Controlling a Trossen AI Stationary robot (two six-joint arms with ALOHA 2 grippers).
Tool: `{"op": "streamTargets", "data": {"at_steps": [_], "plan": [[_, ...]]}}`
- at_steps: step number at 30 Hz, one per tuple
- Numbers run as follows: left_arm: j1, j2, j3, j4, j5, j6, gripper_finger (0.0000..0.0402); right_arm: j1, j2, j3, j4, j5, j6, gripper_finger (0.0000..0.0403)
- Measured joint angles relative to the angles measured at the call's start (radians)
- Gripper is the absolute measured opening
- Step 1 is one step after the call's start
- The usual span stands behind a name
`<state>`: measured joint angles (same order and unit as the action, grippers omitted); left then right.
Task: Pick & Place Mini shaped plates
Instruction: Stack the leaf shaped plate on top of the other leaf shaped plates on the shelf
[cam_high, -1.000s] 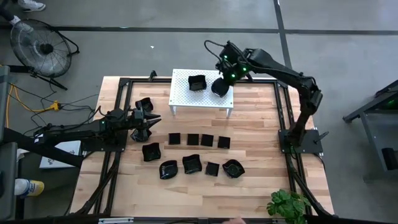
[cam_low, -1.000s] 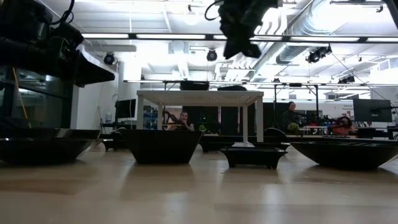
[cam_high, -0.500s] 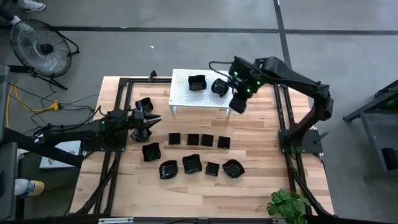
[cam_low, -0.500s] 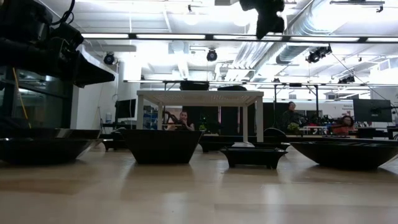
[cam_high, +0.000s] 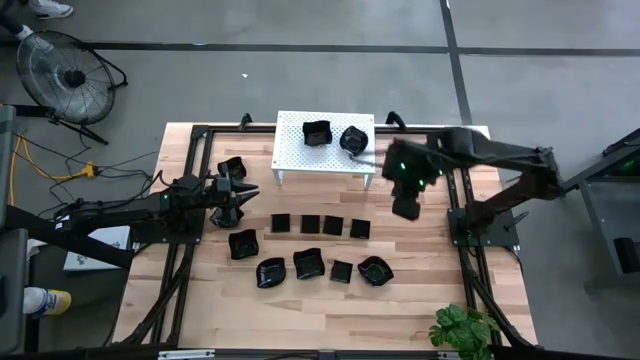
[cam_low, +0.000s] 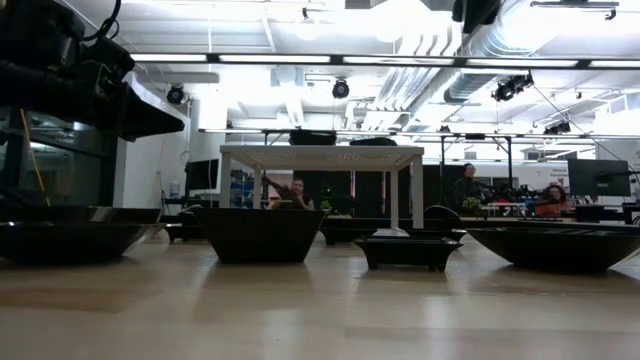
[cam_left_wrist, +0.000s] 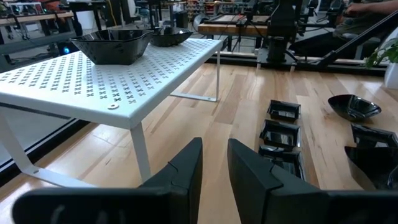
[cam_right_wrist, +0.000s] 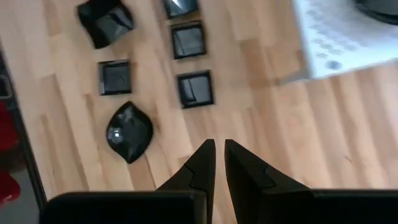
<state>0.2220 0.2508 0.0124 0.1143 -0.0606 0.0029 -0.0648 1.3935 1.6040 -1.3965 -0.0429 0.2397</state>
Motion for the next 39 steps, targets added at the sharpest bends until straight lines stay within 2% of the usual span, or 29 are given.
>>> {"op": "streamTargets", "data": {"at_steps": [7,14,18,25,31,39], "plan": [[0.0,0.0,0.0,-0.013,0.0,0.0,0.0073,0.089,-0.171,-0.338,0.192,-0.05,0.159,0.0024],[0.0,0.0,0.0,-0.013,0.0,0.0,0.0073,0.152,-0.24,-0.554,0.274,-0.105,0.374,0.0025],[0.0,0.0,0.0,-0.013,0.0,0.0,0.0073,0.183,-0.231,-0.648,0.358,-0.162,0.438,0.0024],[0.0,0.0,0.0,-0.013,0.0,0.0,0.0073,0.237,-0.18,-0.798,0.616,-0.257,0.516,0.0039],[0.0,0.0,0.0,-0.012,0.0,0.0,0.0073,0.267,-0.112,-0.875,0.749,-0.255,0.616,0.0071],[0.0,0.0,0.0,-0.012,0.0,0.0,0.0073,0.307,-0.013,-0.877,0.838,-0.248,0.628,0.0113]]}}
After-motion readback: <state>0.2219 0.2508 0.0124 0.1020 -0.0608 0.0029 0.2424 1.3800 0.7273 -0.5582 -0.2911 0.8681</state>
